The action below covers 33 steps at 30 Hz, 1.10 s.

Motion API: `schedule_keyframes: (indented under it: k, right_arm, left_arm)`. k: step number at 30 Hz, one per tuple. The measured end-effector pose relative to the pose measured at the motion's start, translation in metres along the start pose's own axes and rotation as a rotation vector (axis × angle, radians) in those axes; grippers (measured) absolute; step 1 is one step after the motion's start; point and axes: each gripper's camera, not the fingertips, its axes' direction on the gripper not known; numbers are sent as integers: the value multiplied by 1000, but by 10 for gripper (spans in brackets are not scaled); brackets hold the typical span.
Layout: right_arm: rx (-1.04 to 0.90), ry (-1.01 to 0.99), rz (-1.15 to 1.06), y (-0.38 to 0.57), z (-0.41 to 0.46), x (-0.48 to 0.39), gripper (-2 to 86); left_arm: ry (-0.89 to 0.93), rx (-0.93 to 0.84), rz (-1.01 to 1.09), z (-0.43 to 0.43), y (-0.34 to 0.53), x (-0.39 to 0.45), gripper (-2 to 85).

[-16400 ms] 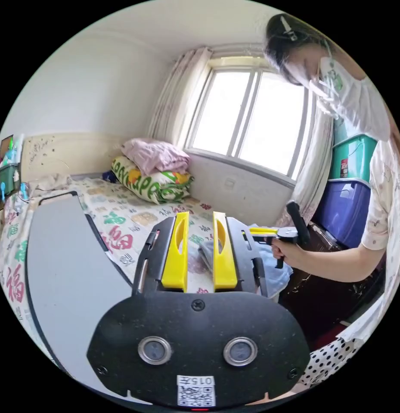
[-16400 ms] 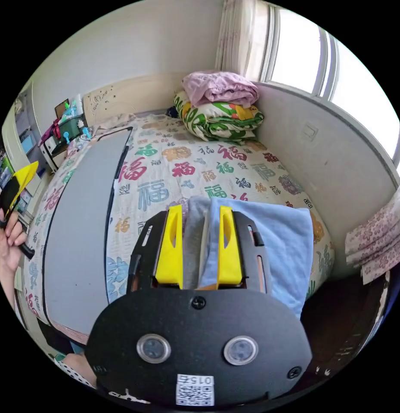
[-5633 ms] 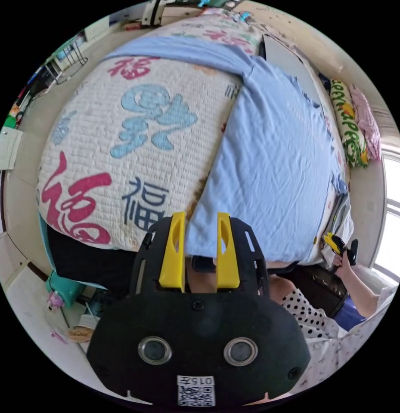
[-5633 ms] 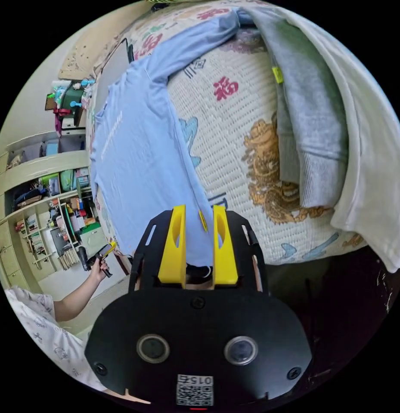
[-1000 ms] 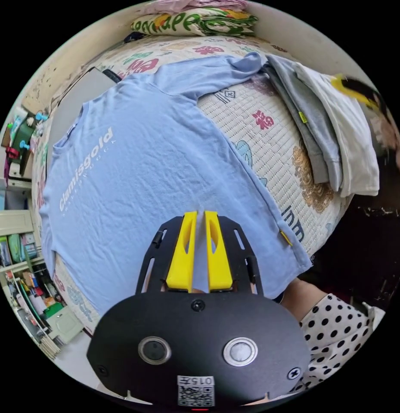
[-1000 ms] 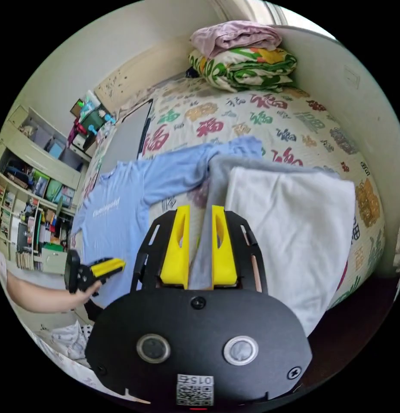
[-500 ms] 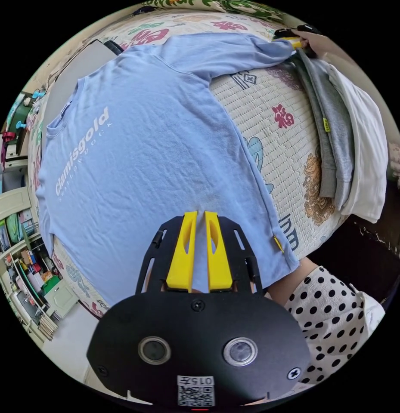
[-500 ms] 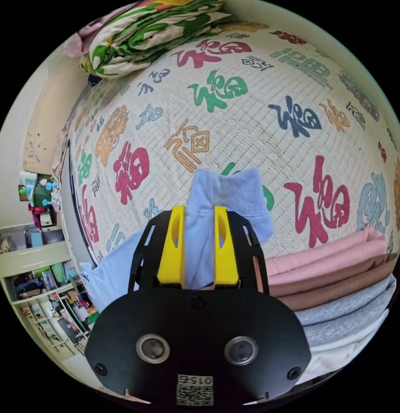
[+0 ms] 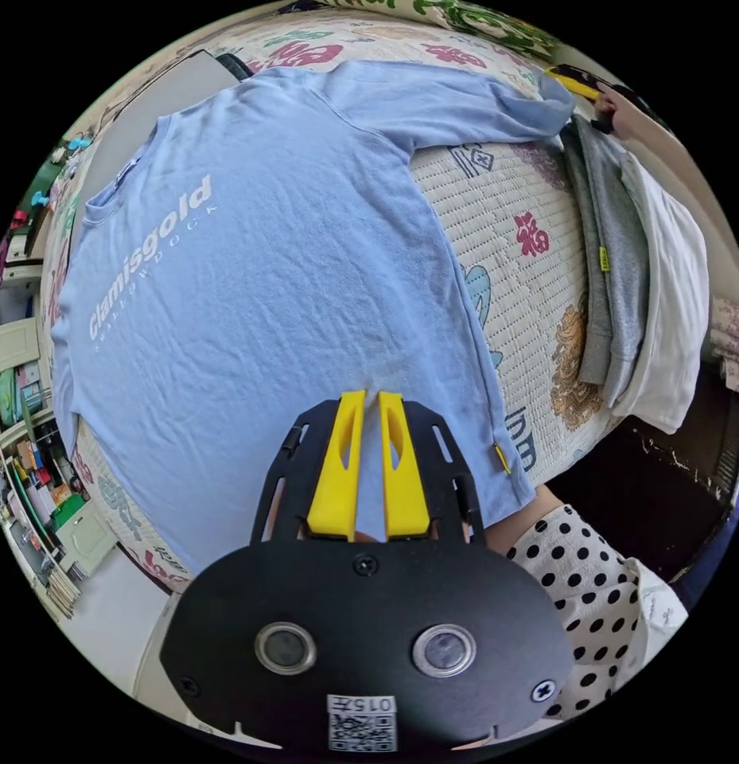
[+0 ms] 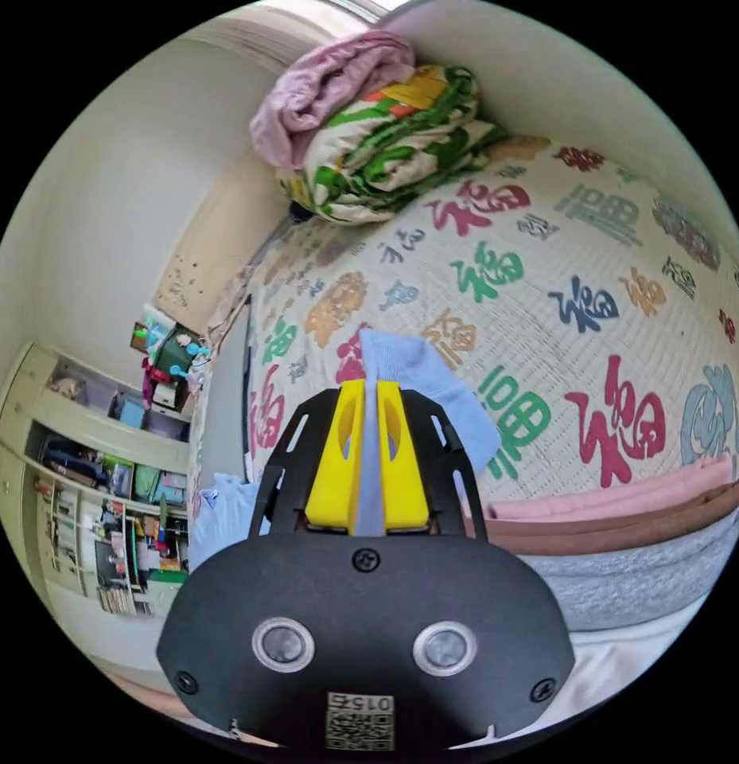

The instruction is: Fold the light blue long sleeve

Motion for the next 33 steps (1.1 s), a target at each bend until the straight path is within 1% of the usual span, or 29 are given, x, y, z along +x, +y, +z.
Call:
schedule_keyframes:
  k: [1,3,4,5,6,7,8,9,10,12,13,15,16,18,19,21,23,24,27,28,30,33]
  right_arm:
    - [22,-28,-36,8,-9,-14,29]
    - [86,-159,-192,47,-46,-71,28]
    - [92,-194,-240,59,-55,-87,28]
    - [90,-253,-333,85,-70,-117,28]
    - [66,-304,-420,114,-80,-145,28]
    - [47,-324,-458,129,-83,-159,28]
    - [0,-358,-526,161,-86,-183,29]
    - [-53,-375,-586,196,-84,-206,29]
    - [-80,-375,-613,213,-82,-216,29]
    - [-195,-362,-674,284,-66,-251,29]
    - [-225,-361,-676,300,-62,-258,29]
    - [-316,-373,-686,361,-46,-285,29]
    - [-333,-374,-692,375,-43,-291,28]
    - [-390,-389,-718,424,-32,-317,28]
    - [-402,-395,-726,435,-30,-324,27]
    - [-433,-395,-773,475,-24,-349,27]
    - [-447,-372,-816,503,-21,-368,27]
    - [-454,-368,-834,519,-20,-379,27]
    - [-514,-393,-871,559,-16,-403,28]
    - [-525,-397,-883,567,-16,-408,29]
    - [-564,-408,-918,602,-14,-429,30]
    - [-619,-409,-938,647,-5,-458,32]
  left_arm:
    - [16,8,-8,-5,1,-8,39]
    - [120,7,-30,-27,2,-45,61]
    - [160,-3,-36,-33,2,-55,64]
    - [218,-21,-70,-47,3,-77,69]
    - [256,-6,-102,-65,8,-99,72]
    - [271,20,-118,-77,13,-110,73]
    - [320,80,-156,-102,22,-134,80]
    - [412,142,-200,-127,32,-159,95]
    - [469,177,-227,-140,38,-173,108]
    - [702,351,-330,-188,59,-224,173]
    - [745,397,-341,-199,64,-235,187]
    - [905,546,-372,-234,75,-274,227]
    - [951,574,-380,-239,76,-283,233]
    - [1101,632,-424,-246,75,-318,239]
    - [1129,628,-439,-245,73,-326,239]
    - [1257,624,-469,-239,71,-355,216]
    - [1298,657,-475,-242,80,-376,165]
    - [1272,686,-474,-250,91,-391,114]
    - [1219,677,-431,-269,120,-429,26]
    - [1205,671,-416,-274,126,-436,18]
    - [1099,648,-369,-295,150,-460,0]
    - [1008,671,-364,-316,190,-489,-5]
